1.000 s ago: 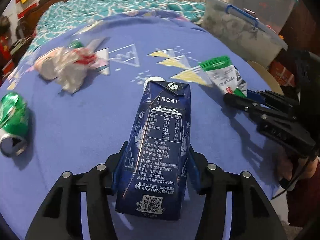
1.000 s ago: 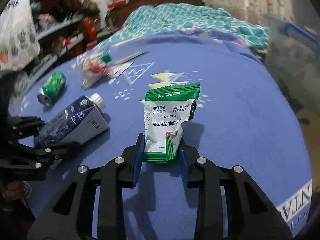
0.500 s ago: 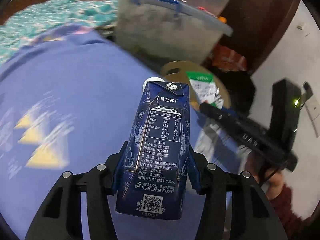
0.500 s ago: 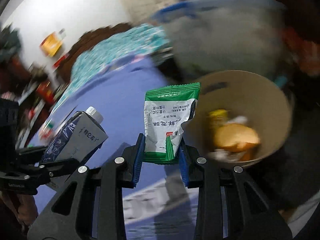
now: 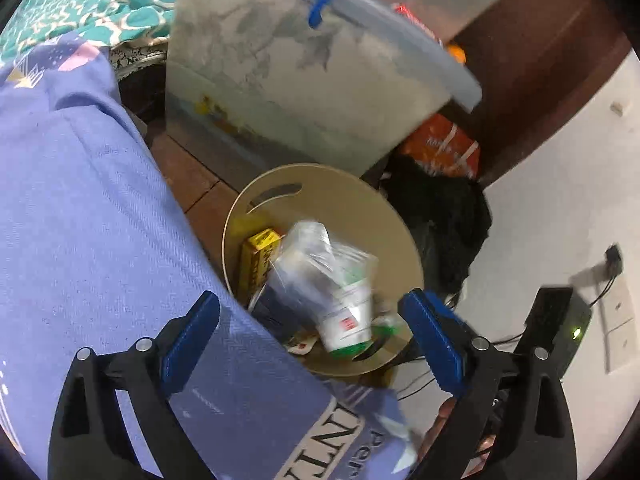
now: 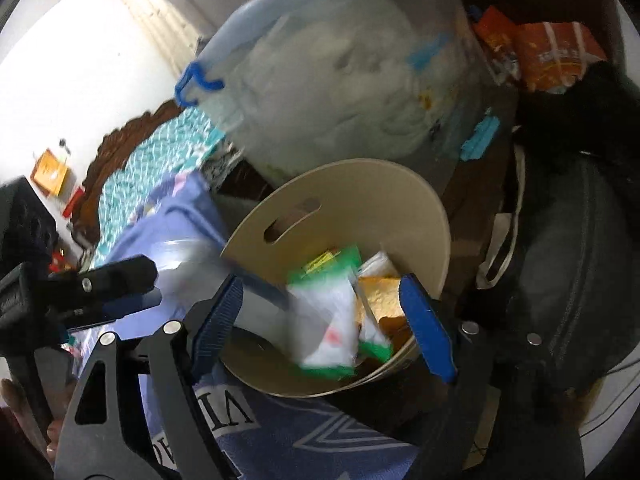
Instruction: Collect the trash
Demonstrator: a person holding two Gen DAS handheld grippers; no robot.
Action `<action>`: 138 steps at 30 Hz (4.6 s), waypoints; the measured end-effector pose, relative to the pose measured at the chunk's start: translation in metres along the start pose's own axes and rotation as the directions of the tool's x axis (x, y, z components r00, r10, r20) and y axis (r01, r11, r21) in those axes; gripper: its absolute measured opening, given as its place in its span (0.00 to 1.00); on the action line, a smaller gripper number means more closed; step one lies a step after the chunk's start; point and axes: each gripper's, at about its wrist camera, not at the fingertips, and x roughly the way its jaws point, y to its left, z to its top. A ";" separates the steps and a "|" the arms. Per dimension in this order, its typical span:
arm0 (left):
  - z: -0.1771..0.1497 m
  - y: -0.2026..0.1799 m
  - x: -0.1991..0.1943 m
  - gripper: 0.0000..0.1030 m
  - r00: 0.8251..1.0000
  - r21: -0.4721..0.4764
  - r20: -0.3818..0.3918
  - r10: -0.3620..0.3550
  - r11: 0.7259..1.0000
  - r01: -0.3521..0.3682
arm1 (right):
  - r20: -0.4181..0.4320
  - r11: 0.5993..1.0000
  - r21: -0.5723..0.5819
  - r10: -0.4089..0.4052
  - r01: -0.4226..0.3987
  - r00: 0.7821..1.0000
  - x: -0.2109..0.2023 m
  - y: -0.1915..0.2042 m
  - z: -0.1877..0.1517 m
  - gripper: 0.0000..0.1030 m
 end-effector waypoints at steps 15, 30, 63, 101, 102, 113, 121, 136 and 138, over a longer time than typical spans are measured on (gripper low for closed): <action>-0.105 0.138 -0.220 0.86 0.902 -0.248 0.302 0.308 0.939 -0.237 | -0.070 0.949 -0.077 0.302 -0.307 0.951 -0.030 0.105 -0.014 0.78; -0.301 0.319 -0.467 0.87 0.673 -0.784 0.285 0.682 0.570 -0.245 | -0.542 0.726 -0.277 0.423 -0.629 0.727 0.041 0.380 -0.149 0.85; -0.294 0.307 -0.372 0.40 0.884 -0.588 0.276 0.377 0.794 -0.155 | -0.628 0.735 -0.283 0.343 -0.616 0.699 0.058 0.442 -0.241 0.40; -0.332 0.189 -0.330 0.60 0.735 -0.348 0.162 0.659 0.735 -0.582 | -0.451 0.822 -0.363 0.257 -0.439 0.855 -0.062 0.293 -0.264 0.69; -0.332 0.189 -0.330 0.60 0.735 -0.349 0.161 0.659 0.735 -0.582 | -0.442 0.821 -0.366 0.262 -0.439 0.858 -0.064 0.293 -0.263 0.71; -0.334 0.192 -0.328 0.70 0.725 -0.365 0.146 0.674 0.718 -0.593 | -0.410 0.819 -0.370 0.278 -0.438 0.868 -0.073 0.292 -0.261 0.86; -0.334 0.193 -0.326 0.77 0.719 -0.372 0.140 0.680 0.710 -0.598 | -0.410 0.826 -0.365 0.271 -0.429 0.871 -0.070 0.290 -0.260 0.87; -0.338 0.197 -0.325 0.92 0.702 -0.390 0.122 0.701 0.684 -0.616 | -0.422 0.831 -0.355 0.267 -0.428 0.867 -0.066 0.288 -0.262 0.88; -0.338 0.197 -0.326 0.92 0.699 -0.394 0.121 0.705 0.681 -0.618 | -0.425 0.832 -0.353 0.265 -0.428 0.865 -0.065 0.288 -0.263 0.88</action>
